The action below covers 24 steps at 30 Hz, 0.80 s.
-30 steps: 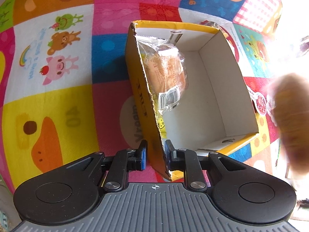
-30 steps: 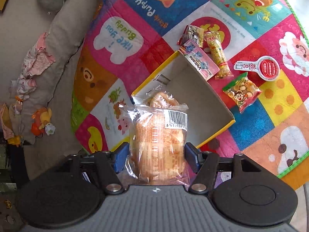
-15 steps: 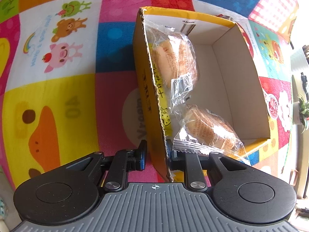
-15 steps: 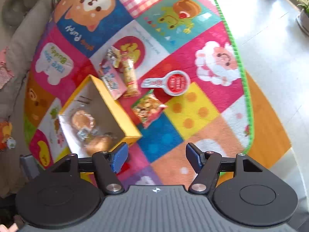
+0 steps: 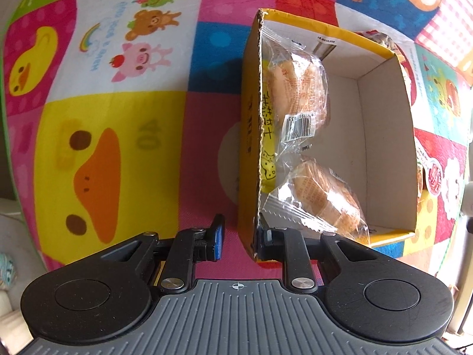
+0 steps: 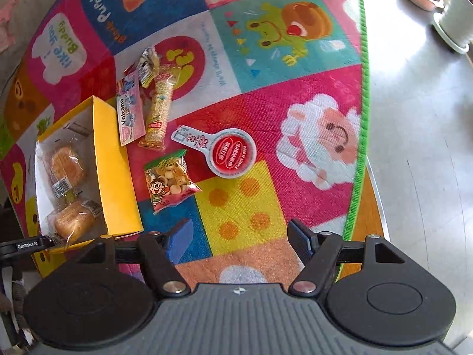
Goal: Organize objects
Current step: 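Move the right gripper to the red-and-white round lid cup, then grasp the red-and-white lid cup with the right gripper and lift it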
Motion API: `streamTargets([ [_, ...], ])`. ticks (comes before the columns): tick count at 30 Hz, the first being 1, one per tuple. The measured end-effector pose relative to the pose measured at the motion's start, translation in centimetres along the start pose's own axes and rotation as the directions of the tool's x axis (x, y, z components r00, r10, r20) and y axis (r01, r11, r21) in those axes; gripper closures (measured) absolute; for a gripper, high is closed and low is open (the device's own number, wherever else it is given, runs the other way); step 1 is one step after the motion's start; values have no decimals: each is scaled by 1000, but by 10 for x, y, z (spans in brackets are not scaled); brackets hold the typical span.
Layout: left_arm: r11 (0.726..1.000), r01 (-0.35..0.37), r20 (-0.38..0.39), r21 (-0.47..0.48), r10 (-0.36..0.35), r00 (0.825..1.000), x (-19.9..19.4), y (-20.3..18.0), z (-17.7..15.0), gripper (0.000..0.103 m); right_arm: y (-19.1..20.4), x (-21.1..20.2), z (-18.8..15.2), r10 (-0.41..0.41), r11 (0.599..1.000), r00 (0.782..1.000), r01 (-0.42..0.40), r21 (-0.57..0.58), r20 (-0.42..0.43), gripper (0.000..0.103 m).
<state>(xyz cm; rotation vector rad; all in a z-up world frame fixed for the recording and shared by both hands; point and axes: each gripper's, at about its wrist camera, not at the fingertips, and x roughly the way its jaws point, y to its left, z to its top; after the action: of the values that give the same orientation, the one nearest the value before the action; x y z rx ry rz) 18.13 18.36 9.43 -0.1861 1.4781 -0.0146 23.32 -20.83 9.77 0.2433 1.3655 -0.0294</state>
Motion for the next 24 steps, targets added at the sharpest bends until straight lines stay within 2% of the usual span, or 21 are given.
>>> streamTargets([
  [3,999,-24,1,-21,24,1000,-3,-3,-3,80,13,18,12,-23,981,1000,24,-194,8,32],
  [6,999,-38,-3,-35,38,999,-1,-10,-3,82,21,37,23,-30,927,999,34,-374,16,32],
  [8,998,-49,-5,-36,49,999,1,-16,-2,83,23,51,32,-34,892,999,36,-451,13,32],
  [12,996,-80,-2,-43,80,997,3,-28,-4,83,21,82,52,0,868,998,-29,-495,-58,32],
  [16,995,-80,5,-56,80,997,1,-34,-8,83,27,106,62,-29,861,997,-11,-508,-70,32],
  [17,995,-80,8,-58,81,997,1,-34,-9,83,30,106,61,-34,861,998,-2,-509,-61,32],
  [19,994,-84,9,-67,85,996,1,-34,-12,83,35,103,58,-33,847,999,5,-531,-43,41],
  [24,994,-101,2,-42,101,995,5,-32,-10,83,33,89,45,-13,861,998,-21,-508,-64,42],
])
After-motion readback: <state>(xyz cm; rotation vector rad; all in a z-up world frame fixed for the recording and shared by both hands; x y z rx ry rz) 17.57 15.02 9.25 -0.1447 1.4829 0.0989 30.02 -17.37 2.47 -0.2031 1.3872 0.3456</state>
